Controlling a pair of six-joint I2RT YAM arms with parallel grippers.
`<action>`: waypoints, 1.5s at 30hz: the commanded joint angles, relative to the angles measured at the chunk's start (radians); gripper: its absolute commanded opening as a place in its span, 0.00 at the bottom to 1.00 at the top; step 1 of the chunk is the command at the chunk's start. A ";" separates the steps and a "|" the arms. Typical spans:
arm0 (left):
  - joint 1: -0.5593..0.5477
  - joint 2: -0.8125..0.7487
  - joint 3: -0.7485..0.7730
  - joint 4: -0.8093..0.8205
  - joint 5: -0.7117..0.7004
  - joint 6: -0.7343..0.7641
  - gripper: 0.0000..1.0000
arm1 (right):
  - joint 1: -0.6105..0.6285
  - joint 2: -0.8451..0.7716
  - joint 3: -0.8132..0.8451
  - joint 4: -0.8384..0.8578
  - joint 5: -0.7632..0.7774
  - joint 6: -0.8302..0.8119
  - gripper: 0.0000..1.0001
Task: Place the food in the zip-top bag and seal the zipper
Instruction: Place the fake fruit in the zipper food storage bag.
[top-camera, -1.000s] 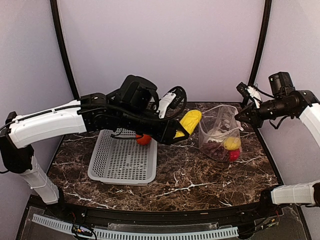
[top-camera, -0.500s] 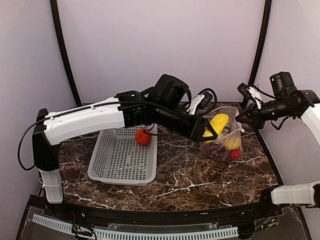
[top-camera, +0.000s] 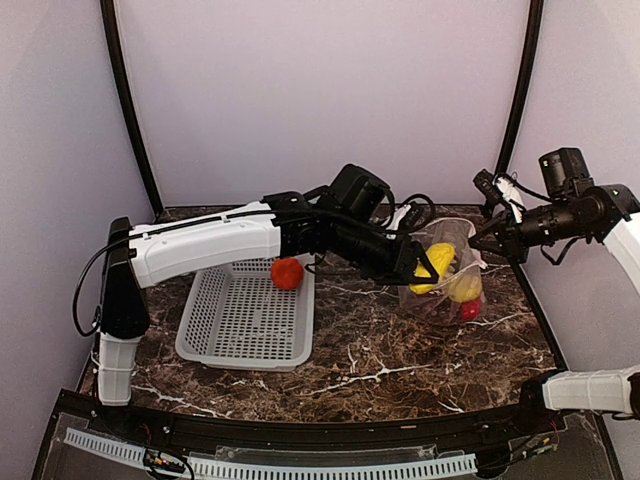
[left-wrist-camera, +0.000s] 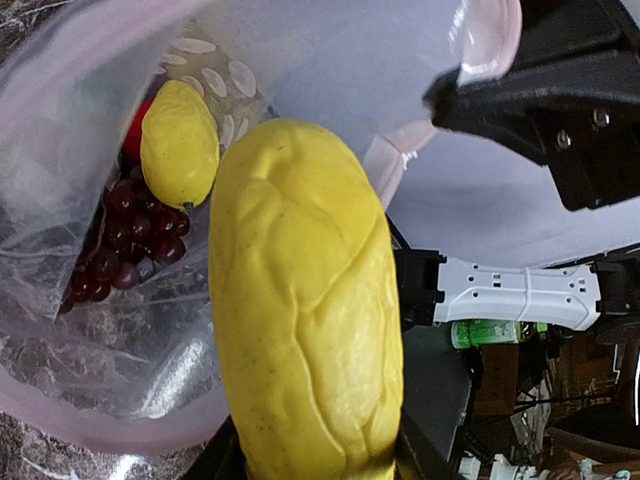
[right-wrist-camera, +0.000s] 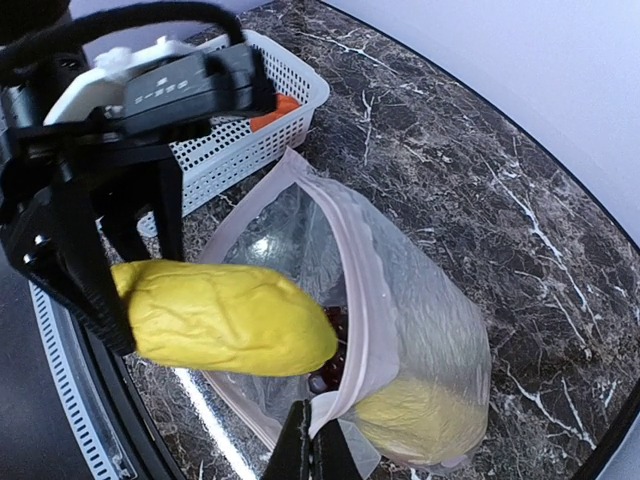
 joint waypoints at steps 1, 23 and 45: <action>0.045 0.024 0.038 0.073 0.085 -0.105 0.22 | 0.017 -0.031 -0.026 0.046 -0.043 0.005 0.00; 0.098 0.232 0.234 0.254 0.107 -0.295 0.54 | 0.021 -0.052 -0.049 0.069 -0.065 0.018 0.00; 0.015 -0.062 0.225 -0.165 -0.235 0.258 0.99 | 0.020 -0.040 -0.068 0.123 -0.017 0.037 0.00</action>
